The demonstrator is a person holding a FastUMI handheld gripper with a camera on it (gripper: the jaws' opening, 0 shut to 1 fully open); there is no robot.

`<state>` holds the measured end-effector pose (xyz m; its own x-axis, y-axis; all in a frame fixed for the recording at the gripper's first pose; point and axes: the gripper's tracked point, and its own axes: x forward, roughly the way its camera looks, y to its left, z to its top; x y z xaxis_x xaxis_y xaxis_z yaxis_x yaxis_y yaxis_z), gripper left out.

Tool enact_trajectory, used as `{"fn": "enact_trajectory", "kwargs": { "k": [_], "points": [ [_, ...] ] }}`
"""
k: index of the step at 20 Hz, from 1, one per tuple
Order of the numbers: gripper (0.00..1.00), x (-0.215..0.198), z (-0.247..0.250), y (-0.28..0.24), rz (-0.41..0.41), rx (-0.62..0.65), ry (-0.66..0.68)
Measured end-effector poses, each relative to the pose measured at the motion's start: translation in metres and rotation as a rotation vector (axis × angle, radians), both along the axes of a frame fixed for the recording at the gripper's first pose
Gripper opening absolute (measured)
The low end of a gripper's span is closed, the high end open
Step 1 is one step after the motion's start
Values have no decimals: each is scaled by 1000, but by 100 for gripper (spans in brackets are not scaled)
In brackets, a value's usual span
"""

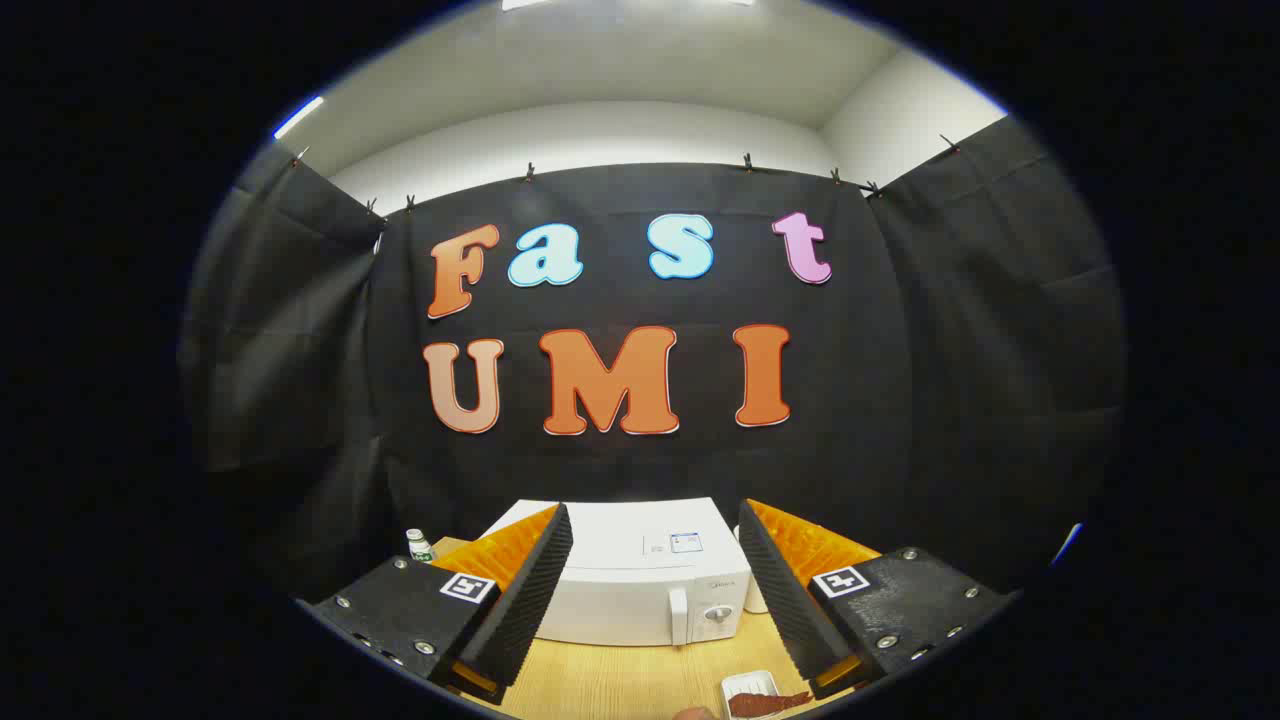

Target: Open the microwave, put the food inside, and close the microwave door.

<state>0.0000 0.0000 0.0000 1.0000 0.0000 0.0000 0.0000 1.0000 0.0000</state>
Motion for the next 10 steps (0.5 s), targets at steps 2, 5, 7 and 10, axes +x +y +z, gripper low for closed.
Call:
{"fn": "enact_trajectory", "kwargs": {
  "k": [2, 5, 7, 10],
  "points": [
    [99, -2, 2, 4, 1, 6, -21],
    [99, -4, -5, 3, -4, 2, 0],
    [99, -7, -8, 4, 2, 3, 18],
    [99, -3, -9, 4, -6, -8, 25]
  ]
}}
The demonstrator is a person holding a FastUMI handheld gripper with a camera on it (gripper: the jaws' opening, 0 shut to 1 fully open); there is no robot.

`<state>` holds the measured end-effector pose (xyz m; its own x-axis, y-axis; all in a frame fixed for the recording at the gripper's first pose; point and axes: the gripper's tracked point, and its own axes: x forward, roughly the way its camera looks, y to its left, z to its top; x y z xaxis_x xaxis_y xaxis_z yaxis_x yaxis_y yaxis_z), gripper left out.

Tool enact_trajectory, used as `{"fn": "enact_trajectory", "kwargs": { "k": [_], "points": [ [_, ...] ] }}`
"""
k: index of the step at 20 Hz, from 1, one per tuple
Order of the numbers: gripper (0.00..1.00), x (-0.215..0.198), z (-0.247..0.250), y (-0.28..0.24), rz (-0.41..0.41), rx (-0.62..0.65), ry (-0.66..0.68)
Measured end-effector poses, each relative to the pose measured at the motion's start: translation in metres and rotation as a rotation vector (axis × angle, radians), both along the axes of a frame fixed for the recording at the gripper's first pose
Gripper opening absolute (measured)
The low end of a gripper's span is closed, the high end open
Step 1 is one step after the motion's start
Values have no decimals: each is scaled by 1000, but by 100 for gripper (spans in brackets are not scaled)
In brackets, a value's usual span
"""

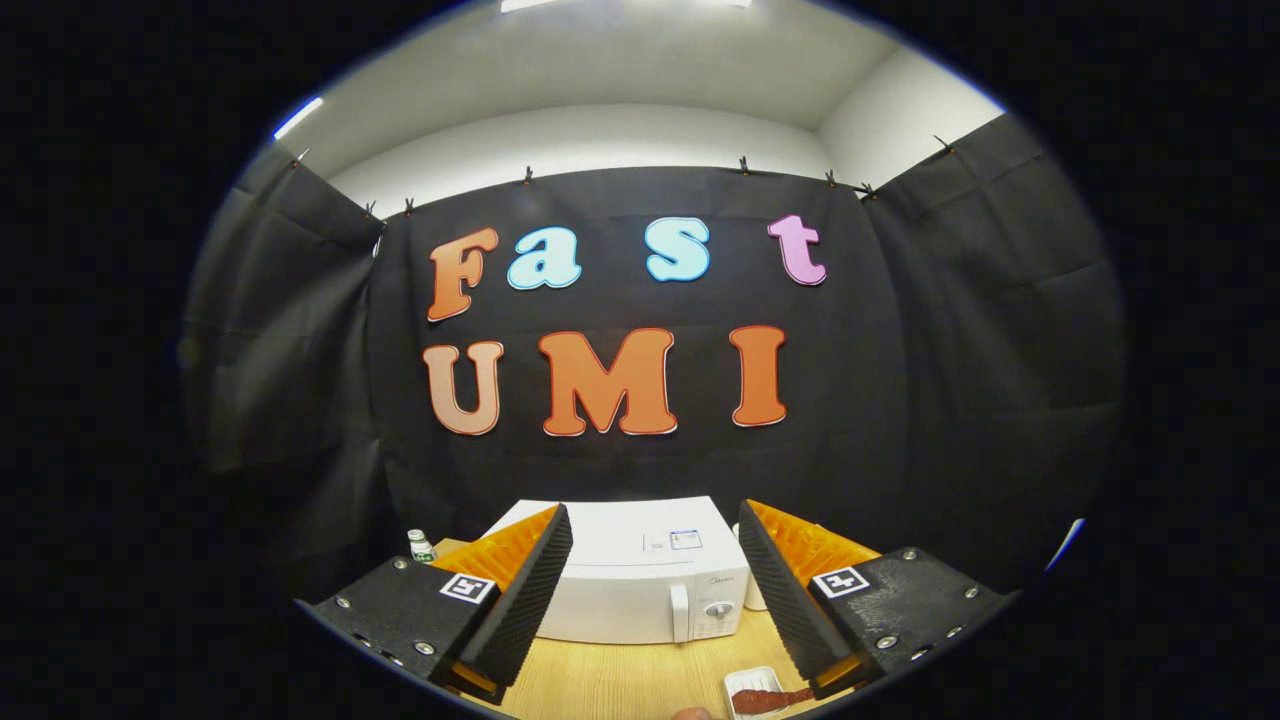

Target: Open the microwave, put the food inside, and close the microwave door.

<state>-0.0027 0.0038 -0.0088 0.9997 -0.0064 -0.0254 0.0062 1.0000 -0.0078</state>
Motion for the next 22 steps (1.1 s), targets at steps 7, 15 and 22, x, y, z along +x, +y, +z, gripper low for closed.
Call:
{"fn": "enact_trajectory", "kwargs": {
  "k": [7, 15, 22],
  "points": [
    [99, -1, 0, -5, -38, -20, -10],
    [99, 31, -47, -5, -26, -60, 28],
    [99, 77, -167, -22, -15, -2, 207]
  ]
}}
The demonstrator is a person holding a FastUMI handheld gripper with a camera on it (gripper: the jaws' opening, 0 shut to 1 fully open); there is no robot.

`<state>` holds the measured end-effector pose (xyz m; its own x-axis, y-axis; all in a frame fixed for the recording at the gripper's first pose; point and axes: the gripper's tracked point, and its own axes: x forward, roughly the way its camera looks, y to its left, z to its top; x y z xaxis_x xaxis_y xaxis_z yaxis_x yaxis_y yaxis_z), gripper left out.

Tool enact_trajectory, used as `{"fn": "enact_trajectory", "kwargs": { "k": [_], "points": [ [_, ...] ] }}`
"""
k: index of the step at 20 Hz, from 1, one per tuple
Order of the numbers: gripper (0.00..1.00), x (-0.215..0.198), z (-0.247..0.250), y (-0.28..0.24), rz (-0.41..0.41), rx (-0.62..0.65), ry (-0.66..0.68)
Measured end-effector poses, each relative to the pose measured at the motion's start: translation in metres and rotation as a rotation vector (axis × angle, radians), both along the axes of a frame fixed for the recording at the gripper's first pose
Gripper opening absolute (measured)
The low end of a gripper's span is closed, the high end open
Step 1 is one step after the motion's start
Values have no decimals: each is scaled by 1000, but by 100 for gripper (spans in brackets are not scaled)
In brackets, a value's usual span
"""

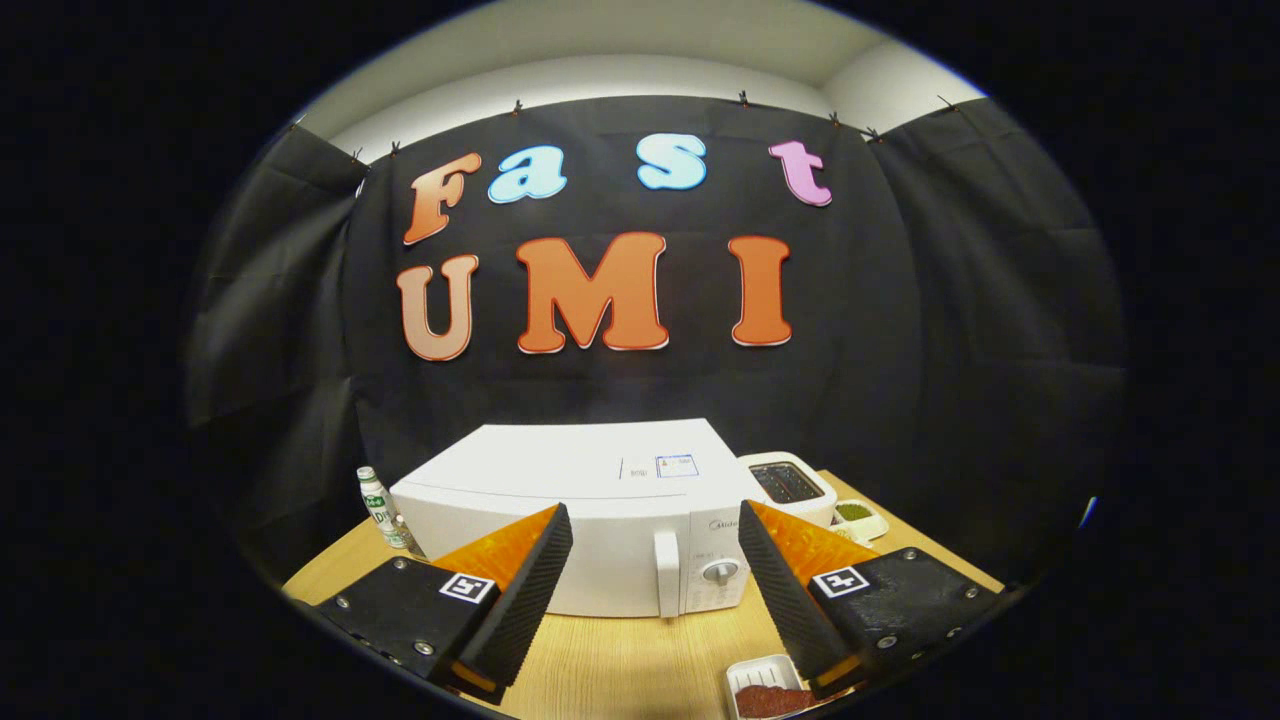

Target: Open the microwave, put the food inside, and close the microwave door.

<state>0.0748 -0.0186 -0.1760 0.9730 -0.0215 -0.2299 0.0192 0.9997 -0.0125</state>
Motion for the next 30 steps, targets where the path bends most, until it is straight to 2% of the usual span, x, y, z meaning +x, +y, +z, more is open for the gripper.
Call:
{"fn": "enact_trajectory", "kwargs": {
  "k": [8, 10, 14, 15, 20, 25, 30],
  "points": [
    [100, 47, -103, -11, -7, -8, 123],
    [95, 57, -119, -9, 2, 5, 146],
    [73, 76, -135, -3, 24, 4, 158],
    [62, 78, -139, -3, 27, 0, 163],
    [26, 79, -142, -10, 12, -22, 166],
    [12, 77, -141, -11, -20, -43, 161],
    [12, 19, -133, -2, -51, -68, 130]
  ]
}}
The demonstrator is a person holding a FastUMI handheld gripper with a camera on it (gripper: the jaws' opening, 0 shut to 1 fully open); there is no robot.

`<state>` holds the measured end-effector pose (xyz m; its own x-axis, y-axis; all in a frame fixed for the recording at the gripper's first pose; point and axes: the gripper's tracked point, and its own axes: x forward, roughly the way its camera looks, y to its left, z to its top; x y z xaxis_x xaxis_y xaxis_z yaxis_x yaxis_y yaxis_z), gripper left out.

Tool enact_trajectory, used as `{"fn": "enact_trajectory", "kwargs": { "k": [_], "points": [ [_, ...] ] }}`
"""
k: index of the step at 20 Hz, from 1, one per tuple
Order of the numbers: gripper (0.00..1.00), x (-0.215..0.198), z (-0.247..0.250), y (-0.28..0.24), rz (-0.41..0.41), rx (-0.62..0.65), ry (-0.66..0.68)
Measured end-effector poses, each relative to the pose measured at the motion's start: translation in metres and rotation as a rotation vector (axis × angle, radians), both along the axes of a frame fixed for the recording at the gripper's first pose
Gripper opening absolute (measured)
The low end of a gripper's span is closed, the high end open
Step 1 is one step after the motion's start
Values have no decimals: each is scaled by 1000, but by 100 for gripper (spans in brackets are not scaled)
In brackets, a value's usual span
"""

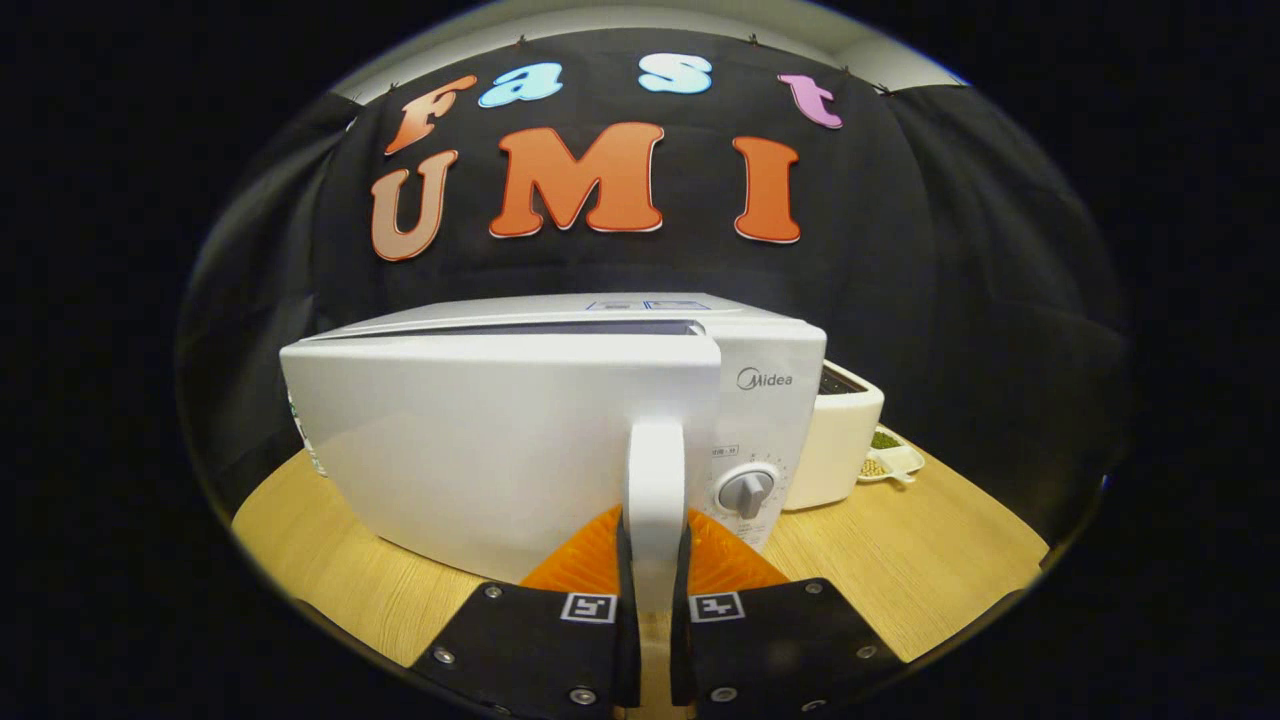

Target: Open the microwave, put the food inside, and close the microwave door.

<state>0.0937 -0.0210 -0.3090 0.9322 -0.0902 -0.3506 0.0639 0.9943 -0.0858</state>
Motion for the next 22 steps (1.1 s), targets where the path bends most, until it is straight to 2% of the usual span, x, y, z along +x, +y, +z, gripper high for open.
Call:
{"fn": "enact_trajectory", "kwargs": {
  "k": [3, 7, 10, 16, 22],
  "points": [
    [12, -30, -2, 7, -54, -23, 19],
    [12, -67, 0, 23, -167, -11, 39],
    [12, -92, 4, 39, -203, -22, 35],
    [14, -142, 6, 83, -187, -44, 26],
    [14, -186, 7, 147, -101, -22, 30]
  ]
}}
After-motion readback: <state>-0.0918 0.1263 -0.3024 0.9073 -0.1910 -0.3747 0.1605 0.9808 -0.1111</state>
